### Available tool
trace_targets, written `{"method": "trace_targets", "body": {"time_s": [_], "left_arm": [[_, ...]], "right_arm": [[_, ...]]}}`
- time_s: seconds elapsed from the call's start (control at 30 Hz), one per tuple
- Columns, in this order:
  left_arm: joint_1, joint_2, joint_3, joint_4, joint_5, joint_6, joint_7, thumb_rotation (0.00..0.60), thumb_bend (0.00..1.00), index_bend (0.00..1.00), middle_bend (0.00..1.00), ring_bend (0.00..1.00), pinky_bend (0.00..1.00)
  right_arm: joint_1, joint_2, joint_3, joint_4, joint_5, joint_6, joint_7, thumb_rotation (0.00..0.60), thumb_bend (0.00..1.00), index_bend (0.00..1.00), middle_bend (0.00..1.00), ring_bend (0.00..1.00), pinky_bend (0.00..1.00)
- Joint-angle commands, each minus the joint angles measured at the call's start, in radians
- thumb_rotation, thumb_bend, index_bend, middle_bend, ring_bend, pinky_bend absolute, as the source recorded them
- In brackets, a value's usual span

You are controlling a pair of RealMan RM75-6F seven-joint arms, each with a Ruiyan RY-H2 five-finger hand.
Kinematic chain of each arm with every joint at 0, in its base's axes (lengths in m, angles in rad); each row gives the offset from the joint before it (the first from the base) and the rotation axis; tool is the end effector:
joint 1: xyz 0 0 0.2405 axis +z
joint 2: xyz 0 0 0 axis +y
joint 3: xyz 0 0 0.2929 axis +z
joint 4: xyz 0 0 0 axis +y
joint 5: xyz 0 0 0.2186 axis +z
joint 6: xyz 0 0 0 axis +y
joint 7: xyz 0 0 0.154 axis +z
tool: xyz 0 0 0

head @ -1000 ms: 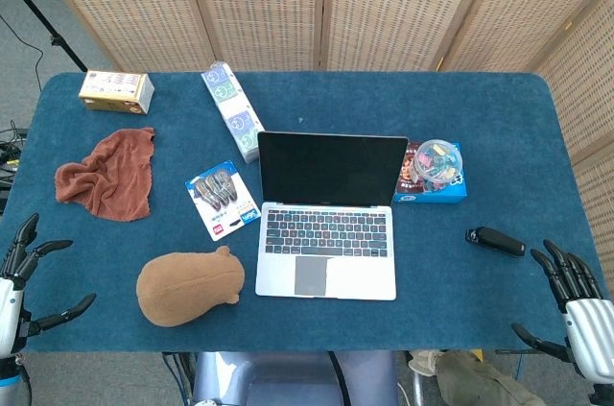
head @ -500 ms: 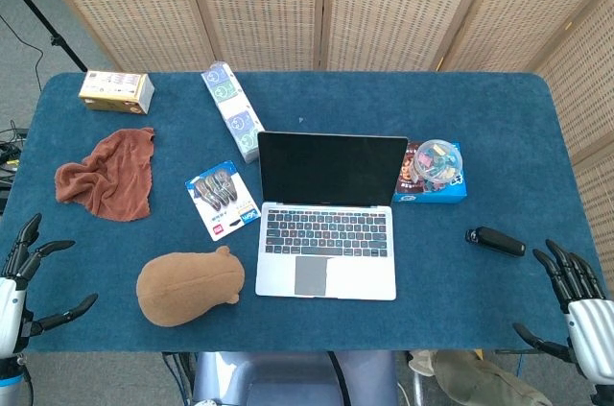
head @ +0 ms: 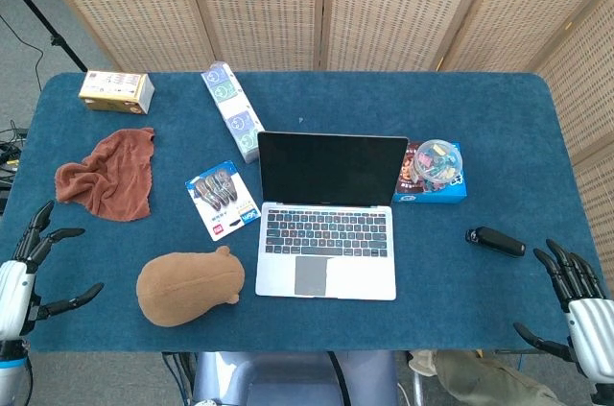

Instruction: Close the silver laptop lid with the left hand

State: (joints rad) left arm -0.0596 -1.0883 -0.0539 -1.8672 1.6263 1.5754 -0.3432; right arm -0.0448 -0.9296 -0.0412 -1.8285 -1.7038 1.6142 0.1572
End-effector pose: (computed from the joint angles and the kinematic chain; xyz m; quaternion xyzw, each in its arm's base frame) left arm -0.2771 0.1815 0.1683 -0.4860 -0.4929 -0.5797 0.4300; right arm -0.3049 -0.1306 0.2066 0.5785 -0.4317 0.4518 0.5243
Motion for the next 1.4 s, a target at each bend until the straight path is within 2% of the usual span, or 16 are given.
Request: {"method": "trace_targets", "body": {"time_s": [0.03, 0.23, 0.33, 0.37, 0.5, 0.73, 0.8, 1.1, 1.4], "left_arm": [[-0.112, 0.102, -0.072, -0.005, -0.067, -0.14, -0.104, 0.6, 0.09, 0.3, 0.03, 0.04, 0.1], [-0.265, 0.165, -0.159, 0.057, -0.109, -0.309, -0.225, 0.6, 0.09, 0.22, 0.03, 0.04, 0.1], [-0.323, 0.184, -0.181, 0.082, -0.117, -0.38, -0.258, 0.6, 0.09, 0.19, 0.03, 0.03, 0.1], [-0.37, 0.197, -0.197, 0.099, -0.119, -0.438, -0.291, 0.6, 0.09, 0.19, 0.03, 0.03, 0.1], [-0.471, 0.225, -0.221, 0.151, -0.112, -0.569, -0.383, 0.6, 0.09, 0.18, 0.03, 0.03, 0.1], [-0.614, 0.235, -0.235, 0.236, -0.083, -0.729, -0.517, 0.6, 0.09, 0.14, 0.01, 0.0, 0.09], [-0.698, 0.221, -0.251, 0.299, -0.089, -0.822, -0.555, 0.6, 0.09, 0.14, 0.01, 0.0, 0.09], [-0.855, 0.17, -0.265, 0.414, -0.098, -0.963, -0.62, 0.6, 0.09, 0.14, 0.01, 0.0, 0.08], [-1.027, -0.011, -0.289, 0.579, -0.164, -1.074, -0.629, 0.6, 0.09, 0.15, 0.01, 0.0, 0.08]], "right_arm": [[0.0, 0.0, 0.0, -0.001, -0.001, 0.0, 0.0, 0.6, 0.18, 0.0, 0.0, 0.0, 0.05], [0.003, -0.001, -0.002, 0.001, -0.006, -0.006, 0.0, 0.6, 0.18, 0.0, 0.0, 0.0, 0.05], [0.007, -0.003, -0.002, 0.002, -0.004, -0.013, 0.001, 0.6, 0.18, 0.0, 0.0, 0.0, 0.05], [0.01, -0.005, -0.003, 0.003, -0.003, -0.02, 0.001, 0.6, 0.18, 0.0, 0.0, 0.0, 0.05], [0.014, -0.008, -0.004, 0.004, 0.0, -0.03, 0.001, 0.6, 0.18, 0.0, 0.0, 0.0, 0.05], [0.022, -0.01, -0.002, 0.012, 0.017, -0.047, 0.018, 0.6, 0.18, 0.0, 0.0, 0.0, 0.05], [0.028, -0.011, -0.001, 0.02, 0.028, -0.061, 0.035, 0.6, 0.18, 0.0, 0.0, 0.0, 0.05], [0.048, -0.014, 0.001, 0.044, 0.055, -0.104, 0.084, 0.6, 0.18, 0.0, 0.0, 0.0, 0.05], [0.06, -0.012, 0.011, 0.081, 0.095, -0.128, 0.154, 0.6, 0.18, 0.0, 0.0, 0.0, 0.05]]}}
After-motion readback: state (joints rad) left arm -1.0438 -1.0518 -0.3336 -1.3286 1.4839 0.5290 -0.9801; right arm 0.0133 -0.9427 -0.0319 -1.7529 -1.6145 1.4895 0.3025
